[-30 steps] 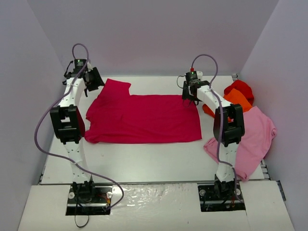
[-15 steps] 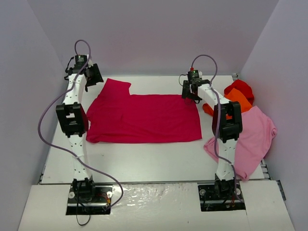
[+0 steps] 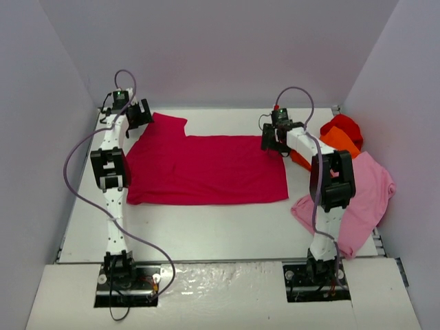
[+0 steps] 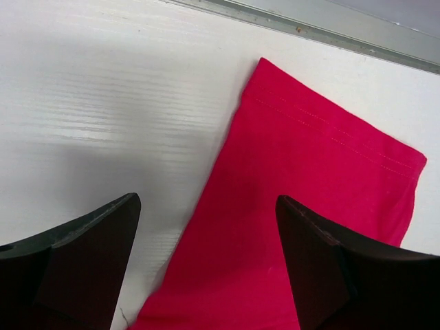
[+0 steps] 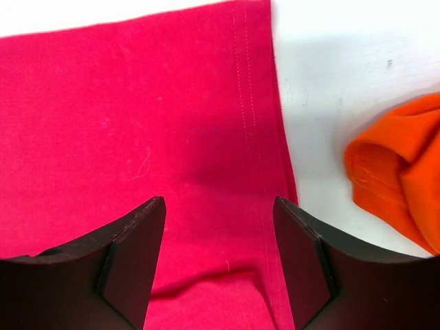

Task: Fold and stack the t-shirts

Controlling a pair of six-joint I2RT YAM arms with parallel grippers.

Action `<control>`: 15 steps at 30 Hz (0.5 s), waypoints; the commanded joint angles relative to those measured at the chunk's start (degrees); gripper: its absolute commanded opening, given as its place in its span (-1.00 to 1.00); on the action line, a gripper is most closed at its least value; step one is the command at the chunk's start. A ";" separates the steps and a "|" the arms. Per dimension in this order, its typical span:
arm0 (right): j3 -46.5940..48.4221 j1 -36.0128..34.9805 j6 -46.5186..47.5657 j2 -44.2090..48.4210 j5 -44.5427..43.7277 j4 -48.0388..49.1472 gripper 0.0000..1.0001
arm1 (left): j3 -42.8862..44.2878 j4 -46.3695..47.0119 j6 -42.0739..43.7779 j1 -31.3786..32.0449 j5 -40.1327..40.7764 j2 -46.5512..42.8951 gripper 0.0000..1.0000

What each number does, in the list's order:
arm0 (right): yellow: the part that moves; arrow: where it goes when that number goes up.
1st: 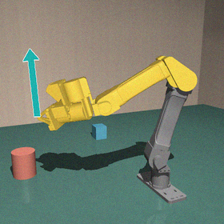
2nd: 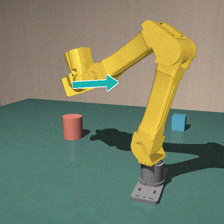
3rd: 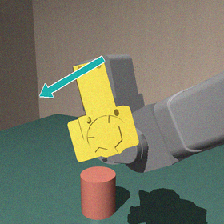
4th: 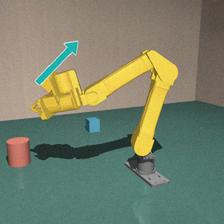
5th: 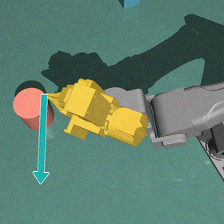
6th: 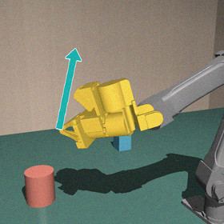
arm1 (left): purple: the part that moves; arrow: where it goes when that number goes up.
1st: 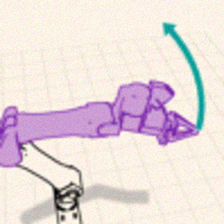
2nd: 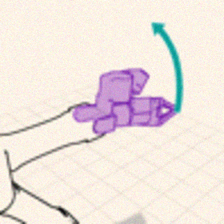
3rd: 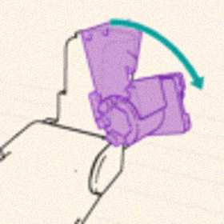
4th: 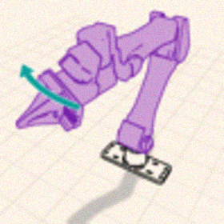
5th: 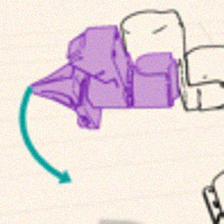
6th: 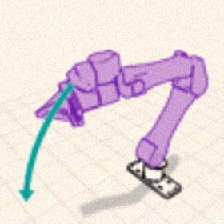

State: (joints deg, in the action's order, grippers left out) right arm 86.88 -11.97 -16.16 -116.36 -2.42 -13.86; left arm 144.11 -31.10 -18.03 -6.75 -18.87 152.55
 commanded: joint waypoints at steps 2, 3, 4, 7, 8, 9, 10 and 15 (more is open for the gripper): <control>-1.41 0.44 0.10 5.60 -0.31 1.47 0.22 | 2.67 7.29 -0.82 -0.64 -5.41 1.03 0.58; -1.66 0.38 0.08 5.61 -0.09 1.47 0.22 | 2.74 8.38 -1.37 -0.64 -6.12 2.02 0.58; -1.99 0.37 0.08 5.68 0.10 1.54 0.22 | 2.75 9.12 -2.14 -0.60 -7.34 2.64 0.58; -2.87 0.37 -0.02 5.88 0.31 1.75 0.21 | 2.72 10.77 -4.17 -0.45 -9.90 4.22 0.59; -3.06 0.36 -0.18 5.88 0.33 1.92 0.20 | 2.41 11.50 -4.83 -0.27 -10.31 4.97 0.58; -3.47 0.28 -0.19 5.88 0.57 2.00 0.20 | 2.49 11.59 -5.09 -0.10 -10.39 5.32 0.58; -3.48 0.28 -0.28 5.87 0.58 2.10 0.19 | 2.49 11.58 -5.17 -0.01 -10.39 5.76 0.58; -4.53 0.13 -1.18 5.64 1.49 3.26 0.13 | 2.34 11.24 -4.59 0.92 -9.87 7.30 0.44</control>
State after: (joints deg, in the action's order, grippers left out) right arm 82.63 -11.97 -16.47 -114.43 -1.98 -12.96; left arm 146.03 -17.98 -21.63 -6.82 -27.66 157.60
